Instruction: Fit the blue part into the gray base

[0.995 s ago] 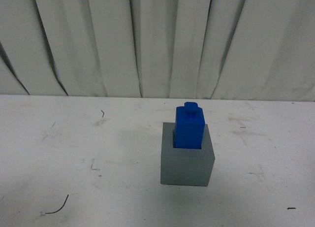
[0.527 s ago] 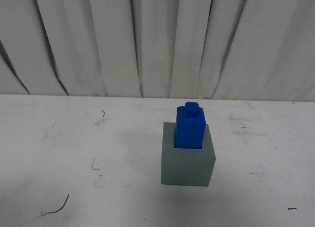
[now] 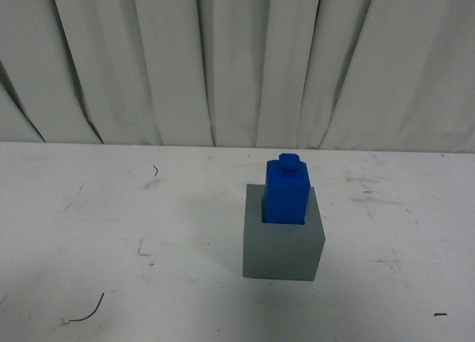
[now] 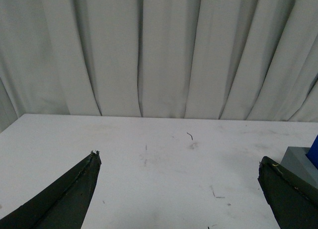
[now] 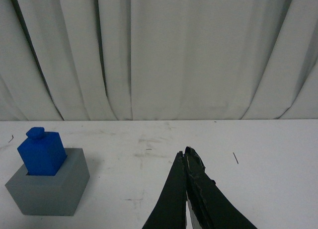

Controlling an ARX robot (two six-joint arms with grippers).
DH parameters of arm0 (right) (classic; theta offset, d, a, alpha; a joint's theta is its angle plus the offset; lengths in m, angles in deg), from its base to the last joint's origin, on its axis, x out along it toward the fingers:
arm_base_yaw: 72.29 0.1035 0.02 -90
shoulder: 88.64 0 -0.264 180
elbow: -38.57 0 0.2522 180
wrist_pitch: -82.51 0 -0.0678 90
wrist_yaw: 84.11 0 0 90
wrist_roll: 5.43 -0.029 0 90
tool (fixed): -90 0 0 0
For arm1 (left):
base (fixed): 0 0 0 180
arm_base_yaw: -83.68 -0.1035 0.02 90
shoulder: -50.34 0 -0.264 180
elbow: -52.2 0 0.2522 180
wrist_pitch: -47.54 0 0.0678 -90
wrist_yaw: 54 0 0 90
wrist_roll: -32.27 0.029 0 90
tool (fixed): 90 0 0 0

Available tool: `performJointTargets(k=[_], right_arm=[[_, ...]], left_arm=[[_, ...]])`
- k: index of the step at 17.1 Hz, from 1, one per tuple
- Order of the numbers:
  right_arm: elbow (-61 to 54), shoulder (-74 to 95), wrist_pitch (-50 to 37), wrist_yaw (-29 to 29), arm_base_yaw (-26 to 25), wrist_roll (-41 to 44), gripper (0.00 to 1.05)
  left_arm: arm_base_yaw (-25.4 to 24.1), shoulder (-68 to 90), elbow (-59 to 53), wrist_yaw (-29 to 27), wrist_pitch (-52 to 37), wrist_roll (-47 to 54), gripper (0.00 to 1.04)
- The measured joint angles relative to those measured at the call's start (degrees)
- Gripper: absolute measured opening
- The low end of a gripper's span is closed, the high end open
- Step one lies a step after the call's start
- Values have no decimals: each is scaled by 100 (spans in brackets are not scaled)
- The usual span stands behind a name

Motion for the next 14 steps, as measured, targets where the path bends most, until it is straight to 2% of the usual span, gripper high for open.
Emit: performJointTargets(k=[2, 3, 4, 12, 13, 14], right_arm=[[0, -162, 177, 0, 0, 0, 2], [4, -654, 977, -9, -2, -2, 2], [4, -852, 1172, -2, -2, -2, 2], [4, -1113, 1187, 2, -4, -2, 2], [4, -1115, 1180, 2, -4, -2, 8], [4, -1115, 1180, 2, -4, -2, 32]], left_arm=[[0, 0, 0, 0, 0, 0, 98], [0, 0, 0, 4, 0, 0, 98], [0, 0, 0, 0, 0, 0, 98], [0, 0, 0, 0, -2, 0, 98], [0, 0, 0, 0, 0, 0, 98], [0, 0, 0, 0, 0, 0, 98]])
